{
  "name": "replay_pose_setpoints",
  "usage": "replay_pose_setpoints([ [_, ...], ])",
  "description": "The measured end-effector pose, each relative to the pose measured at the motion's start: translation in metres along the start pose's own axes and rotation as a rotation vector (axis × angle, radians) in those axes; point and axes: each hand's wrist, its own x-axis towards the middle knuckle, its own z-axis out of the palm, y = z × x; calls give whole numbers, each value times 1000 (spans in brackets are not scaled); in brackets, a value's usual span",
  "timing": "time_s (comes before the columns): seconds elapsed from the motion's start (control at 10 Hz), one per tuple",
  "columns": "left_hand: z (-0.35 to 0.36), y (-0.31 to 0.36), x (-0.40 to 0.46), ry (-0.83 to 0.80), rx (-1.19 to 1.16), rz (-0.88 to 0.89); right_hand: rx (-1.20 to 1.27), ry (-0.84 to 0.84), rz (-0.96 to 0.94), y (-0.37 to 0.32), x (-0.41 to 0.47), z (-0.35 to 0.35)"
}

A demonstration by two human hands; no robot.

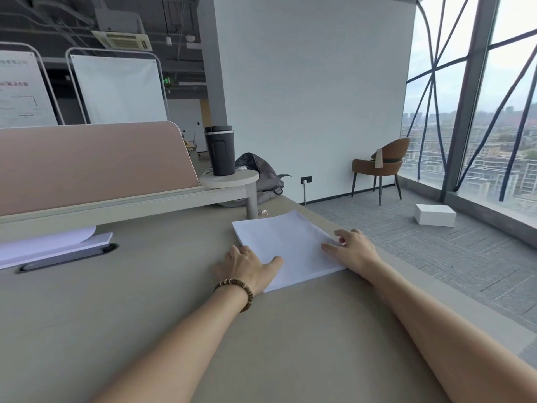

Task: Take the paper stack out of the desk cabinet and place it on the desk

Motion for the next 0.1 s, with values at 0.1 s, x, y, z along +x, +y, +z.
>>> replay_pose_setpoints([
  [0.1, -15, 2, -9, 23, -28, 63, -70, 48, -55, -6, -20, -8],
])
